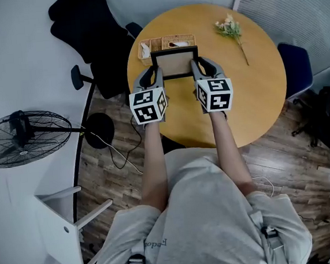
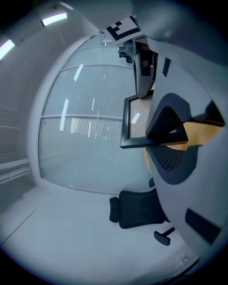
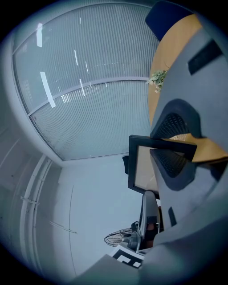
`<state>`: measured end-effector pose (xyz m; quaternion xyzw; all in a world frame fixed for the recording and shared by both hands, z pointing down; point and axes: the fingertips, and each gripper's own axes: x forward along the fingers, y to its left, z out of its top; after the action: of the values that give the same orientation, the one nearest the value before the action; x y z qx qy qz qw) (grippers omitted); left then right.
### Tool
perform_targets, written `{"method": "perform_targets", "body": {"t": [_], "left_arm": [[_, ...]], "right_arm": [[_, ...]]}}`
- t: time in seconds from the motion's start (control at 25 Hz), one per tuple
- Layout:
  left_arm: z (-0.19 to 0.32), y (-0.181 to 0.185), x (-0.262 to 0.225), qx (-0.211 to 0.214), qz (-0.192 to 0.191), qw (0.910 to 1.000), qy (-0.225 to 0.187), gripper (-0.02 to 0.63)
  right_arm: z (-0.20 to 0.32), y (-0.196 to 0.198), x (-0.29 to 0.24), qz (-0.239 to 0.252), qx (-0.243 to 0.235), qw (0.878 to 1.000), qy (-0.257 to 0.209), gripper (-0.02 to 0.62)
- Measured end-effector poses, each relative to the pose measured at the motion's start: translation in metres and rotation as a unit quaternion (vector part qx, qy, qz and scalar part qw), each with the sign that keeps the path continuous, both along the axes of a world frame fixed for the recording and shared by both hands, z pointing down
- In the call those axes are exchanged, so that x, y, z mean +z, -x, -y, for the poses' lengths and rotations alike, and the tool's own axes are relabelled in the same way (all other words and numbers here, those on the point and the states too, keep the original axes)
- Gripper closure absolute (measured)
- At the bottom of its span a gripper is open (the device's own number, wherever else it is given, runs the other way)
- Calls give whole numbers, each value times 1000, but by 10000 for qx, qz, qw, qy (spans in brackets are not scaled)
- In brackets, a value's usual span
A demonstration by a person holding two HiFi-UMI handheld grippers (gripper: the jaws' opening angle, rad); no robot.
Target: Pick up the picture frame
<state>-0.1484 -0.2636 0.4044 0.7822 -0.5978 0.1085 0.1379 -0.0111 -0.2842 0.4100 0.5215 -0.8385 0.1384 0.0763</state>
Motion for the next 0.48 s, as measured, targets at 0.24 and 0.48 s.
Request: {"method": "perform_targets", "body": {"t": [0.24,0.48], "left_arm": [[5,3,-11,-7,16,9999,-122,516],[5,5,-12,-28,34,9998,-184,516]], "right_arm": [[6,3,-9,33,-31,9999,-110,515],[8,5,-10,28,-98,9998,-149,515]]}}
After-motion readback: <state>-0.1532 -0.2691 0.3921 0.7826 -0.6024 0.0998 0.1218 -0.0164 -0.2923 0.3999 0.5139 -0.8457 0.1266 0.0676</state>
